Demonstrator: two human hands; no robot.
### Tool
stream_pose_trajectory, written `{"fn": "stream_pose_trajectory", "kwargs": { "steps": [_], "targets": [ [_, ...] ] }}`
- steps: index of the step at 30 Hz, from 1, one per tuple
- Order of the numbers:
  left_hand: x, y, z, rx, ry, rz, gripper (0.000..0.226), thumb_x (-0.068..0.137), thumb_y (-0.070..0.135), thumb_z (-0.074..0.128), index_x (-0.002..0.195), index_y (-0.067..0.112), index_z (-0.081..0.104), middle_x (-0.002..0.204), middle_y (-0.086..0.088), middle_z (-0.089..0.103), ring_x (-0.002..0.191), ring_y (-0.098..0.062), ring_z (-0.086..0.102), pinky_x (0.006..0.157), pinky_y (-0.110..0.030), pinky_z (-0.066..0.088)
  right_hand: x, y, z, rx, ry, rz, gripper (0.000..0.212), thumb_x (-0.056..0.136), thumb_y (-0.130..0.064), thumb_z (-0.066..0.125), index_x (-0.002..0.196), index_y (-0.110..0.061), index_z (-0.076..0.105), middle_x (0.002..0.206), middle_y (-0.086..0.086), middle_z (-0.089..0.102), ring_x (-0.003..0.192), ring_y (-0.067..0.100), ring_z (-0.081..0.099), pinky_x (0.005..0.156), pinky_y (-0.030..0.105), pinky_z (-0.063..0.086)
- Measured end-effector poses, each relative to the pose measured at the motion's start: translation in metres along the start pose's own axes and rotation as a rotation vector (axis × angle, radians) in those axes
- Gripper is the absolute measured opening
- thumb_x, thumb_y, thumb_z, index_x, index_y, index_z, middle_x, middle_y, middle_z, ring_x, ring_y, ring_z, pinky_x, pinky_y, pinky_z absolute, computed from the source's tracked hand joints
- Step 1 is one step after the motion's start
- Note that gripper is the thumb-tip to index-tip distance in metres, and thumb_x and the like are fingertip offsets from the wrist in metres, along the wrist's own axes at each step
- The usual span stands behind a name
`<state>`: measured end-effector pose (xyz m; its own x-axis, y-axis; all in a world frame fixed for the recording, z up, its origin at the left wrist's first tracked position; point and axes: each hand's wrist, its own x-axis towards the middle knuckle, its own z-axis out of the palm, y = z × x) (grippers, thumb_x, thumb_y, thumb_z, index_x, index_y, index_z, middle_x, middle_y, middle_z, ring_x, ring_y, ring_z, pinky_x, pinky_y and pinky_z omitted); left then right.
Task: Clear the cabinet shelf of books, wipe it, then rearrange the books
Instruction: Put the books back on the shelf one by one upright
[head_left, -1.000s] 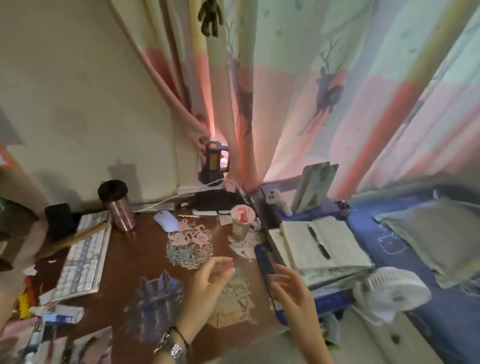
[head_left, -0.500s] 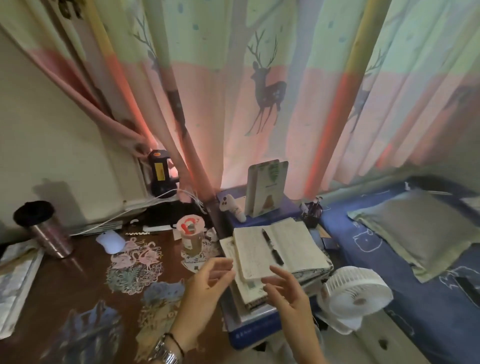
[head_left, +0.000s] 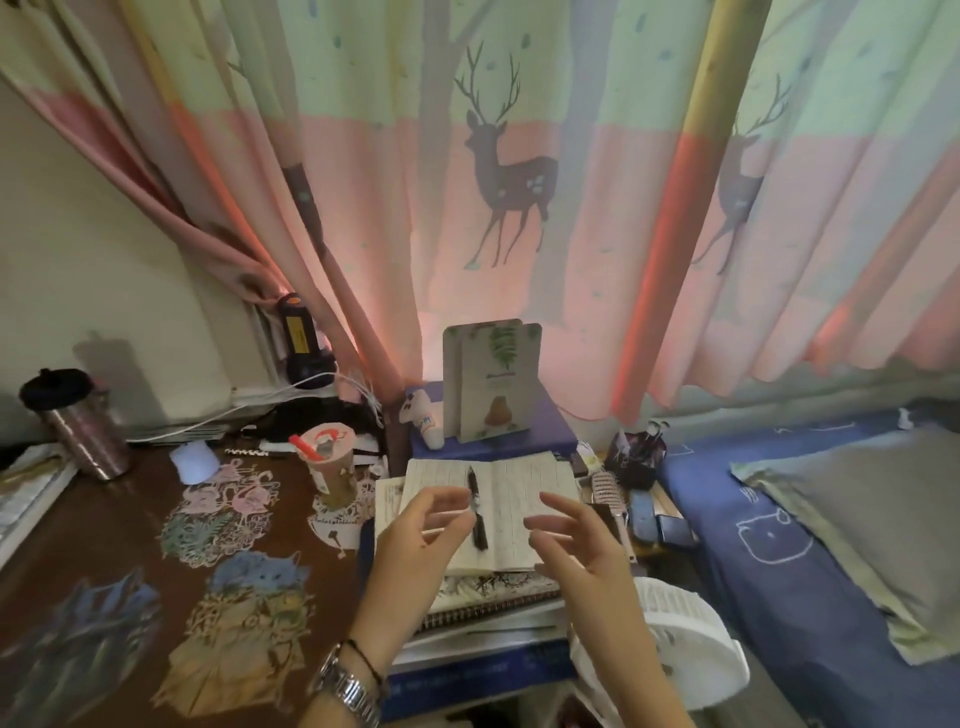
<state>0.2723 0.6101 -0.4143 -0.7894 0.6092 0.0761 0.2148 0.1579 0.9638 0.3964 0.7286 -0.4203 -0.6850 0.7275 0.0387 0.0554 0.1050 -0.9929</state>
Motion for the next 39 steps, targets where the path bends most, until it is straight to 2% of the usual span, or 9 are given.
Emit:
{"fn": "stream_pose_trajectory", "kwargs": {
  "steps": [10,15,19,23,25,29,31,35,39],
  "targets": [
    [0.041,0.02,0.035,0.043,0.04,0.066,0.015,0.091,0.025,0.061,0.105,0.031,0.063,0.104,0.018,0.066,0.099,0.005,0.059,0.073,-0.002,0.042,0.048,-0.007,-0.029,-0.015,-0.062,-0.059,0.029,0.087,-0.018,0.067,0.109,-0.037,0.06,0.095,-0.014,0.071,0.091,0.006,0.066,0.085,0.042,0.056],
    [0.075,0.019,0.045,0.061,0.064,0.088,0.017,0.091,0.024,0.061,0.105,0.032,0.063,0.103,0.019,0.065,0.092,0.013,0.057,0.069,-0.002,0.043,0.088,-0.01,-0.041,-0.097,-0.114,-0.111,0.035,0.086,-0.013,0.068,0.11,-0.036,0.059,0.094,-0.013,0.07,0.086,0.003,0.066,0.082,0.04,0.056],
    [0.112,0.019,0.046,0.054,0.092,0.141,0.018,0.092,0.023,0.06,0.109,0.03,0.061,0.107,0.022,0.061,0.092,0.02,0.054,0.07,0.002,0.04,0.132,-0.02,-0.048,-0.151,-0.152,-0.174,0.036,0.086,-0.009,0.066,0.115,-0.029,0.059,0.096,-0.01,0.069,0.081,0.001,0.064,0.074,0.026,0.054],
    [0.15,0.018,0.038,0.025,0.194,0.167,0.019,0.092,0.024,0.059,0.108,0.035,0.058,0.115,0.016,0.059,0.105,0.006,0.054,0.082,-0.011,0.043,0.182,-0.031,-0.048,-0.205,-0.191,-0.248,0.039,0.085,-0.008,0.067,0.113,-0.034,0.057,0.1,-0.01,0.068,0.087,0.0,0.063,0.075,0.018,0.05],
    [0.17,0.019,0.033,0.016,0.254,0.179,0.022,0.092,0.022,0.06,0.11,0.032,0.057,0.116,0.017,0.059,0.109,0.0,0.053,0.085,-0.012,0.042,0.205,-0.035,-0.048,-0.226,-0.201,-0.291,0.041,0.084,-0.007,0.069,0.112,-0.034,0.057,0.101,-0.011,0.066,0.088,-0.002,0.061,0.075,0.015,0.05],
    [0.208,0.022,0.024,0.125,0.321,0.232,0.028,0.09,0.021,0.063,0.115,0.031,0.056,0.111,0.026,0.05,0.099,0.017,0.045,0.081,-0.003,0.034,0.247,-0.043,-0.049,-0.255,-0.189,-0.36,0.045,0.081,-0.004,0.071,0.113,-0.032,0.056,0.105,-0.014,0.063,0.093,-0.007,0.057,0.074,0.008,0.048],
    [0.226,0.023,0.02,0.182,0.308,0.249,0.031,0.088,0.02,0.065,0.115,0.032,0.055,0.11,0.025,0.048,0.096,0.02,0.044,0.077,0.002,0.032,0.268,-0.045,-0.047,-0.268,-0.191,-0.385,0.047,0.081,-0.005,0.072,0.113,-0.035,0.056,0.109,-0.016,0.061,0.096,-0.007,0.056,0.075,0.008,0.048],
    [0.262,0.017,0.018,0.214,0.228,0.187,0.04,0.085,0.022,0.069,0.117,0.036,0.05,0.121,0.013,0.05,0.112,0.0,0.044,0.096,-0.02,0.035,0.311,-0.043,-0.04,-0.319,-0.226,-0.411,0.05,0.08,-0.008,0.073,0.119,-0.033,0.055,0.119,-0.016,0.057,0.109,0.004,0.053,0.088,0.024,0.046],
    [0.279,0.014,0.025,0.208,0.151,0.131,0.038,0.085,0.023,0.069,0.117,0.032,0.051,0.122,0.009,0.055,0.114,-0.006,0.049,0.095,-0.022,0.041,0.342,-0.033,-0.029,-0.292,-0.32,-0.36,0.051,0.081,-0.005,0.071,0.123,-0.029,0.056,0.127,-0.014,0.056,0.115,0.01,0.051,0.092,0.028,0.044]
  ]
}}
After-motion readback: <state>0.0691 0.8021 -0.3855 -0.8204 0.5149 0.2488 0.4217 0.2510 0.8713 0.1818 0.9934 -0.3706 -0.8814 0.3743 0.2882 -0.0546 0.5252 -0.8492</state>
